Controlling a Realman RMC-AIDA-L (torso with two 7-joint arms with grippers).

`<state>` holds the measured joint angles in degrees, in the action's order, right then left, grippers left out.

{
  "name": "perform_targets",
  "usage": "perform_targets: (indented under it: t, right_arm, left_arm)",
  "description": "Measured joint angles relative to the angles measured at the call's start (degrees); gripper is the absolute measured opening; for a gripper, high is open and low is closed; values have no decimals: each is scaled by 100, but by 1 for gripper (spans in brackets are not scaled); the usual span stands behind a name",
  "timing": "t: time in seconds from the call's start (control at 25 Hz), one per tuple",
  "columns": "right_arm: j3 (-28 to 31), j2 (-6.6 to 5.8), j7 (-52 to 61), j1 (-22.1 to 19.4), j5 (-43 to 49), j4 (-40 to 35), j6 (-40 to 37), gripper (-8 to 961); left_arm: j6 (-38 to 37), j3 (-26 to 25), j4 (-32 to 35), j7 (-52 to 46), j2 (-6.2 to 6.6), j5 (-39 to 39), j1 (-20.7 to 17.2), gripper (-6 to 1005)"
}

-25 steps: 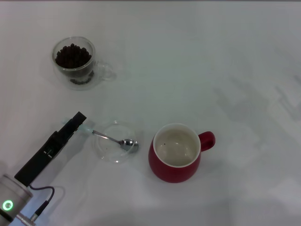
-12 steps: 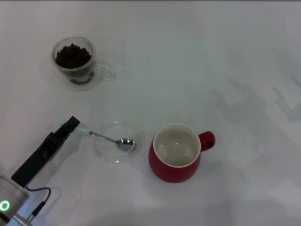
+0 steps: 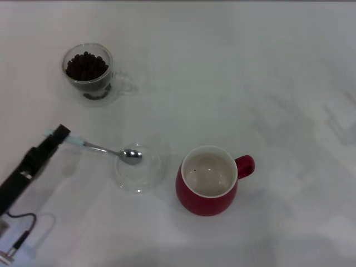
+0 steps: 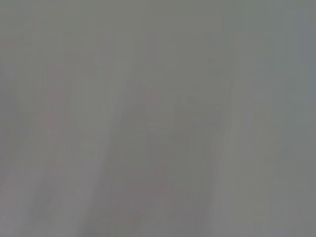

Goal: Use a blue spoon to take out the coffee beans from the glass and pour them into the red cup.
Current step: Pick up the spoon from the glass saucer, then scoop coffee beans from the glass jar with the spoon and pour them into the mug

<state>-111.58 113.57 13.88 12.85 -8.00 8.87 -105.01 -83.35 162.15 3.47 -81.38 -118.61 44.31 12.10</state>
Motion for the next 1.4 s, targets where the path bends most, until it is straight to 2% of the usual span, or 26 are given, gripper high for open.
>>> perform_targets:
  t: [0.32,0.52,0.76,1.0,1.08,1.16,1.2,1.32,1.4]
  right_arm:
    - [-20,25,-8,65,0,0,24,615]
    - [-34,53,-9,110,5,0,14,616]
    - [-39,101,-9,121,25,-10,-50,616]
    - [-50,115,-9,111,65,-23,-179,616]
    - [-54,115,-5,91,75,-42,-195,615]
    - [-56,114,-1,67,77,-59,-200,615]
    - [-56,114,-1,58,78,-63,-203,615]
    - [-57,113,8,33,79,-66,-211,615]
    - [-57,113,14,18,79,-66,-211,615]
  left_arm:
    - [-930,0,-612,-73,15,124,163,127]
    - [-1452,8,-1202,-271,54,262,431,127]
    - [-1538,17,-1824,-961,325,368,908,127]
    - [-1423,61,-2579,-1845,496,394,1478,126]
    - [-1377,68,-2638,-1928,528,379,1555,126]
    - [-1128,79,-2732,-2163,655,270,1775,126]
    - [-1128,79,-2732,-2163,655,270,1775,126]
    - [-608,80,-2746,-2413,773,-93,2101,126]
    - [-498,80,-2747,-2443,775,-187,2188,126]
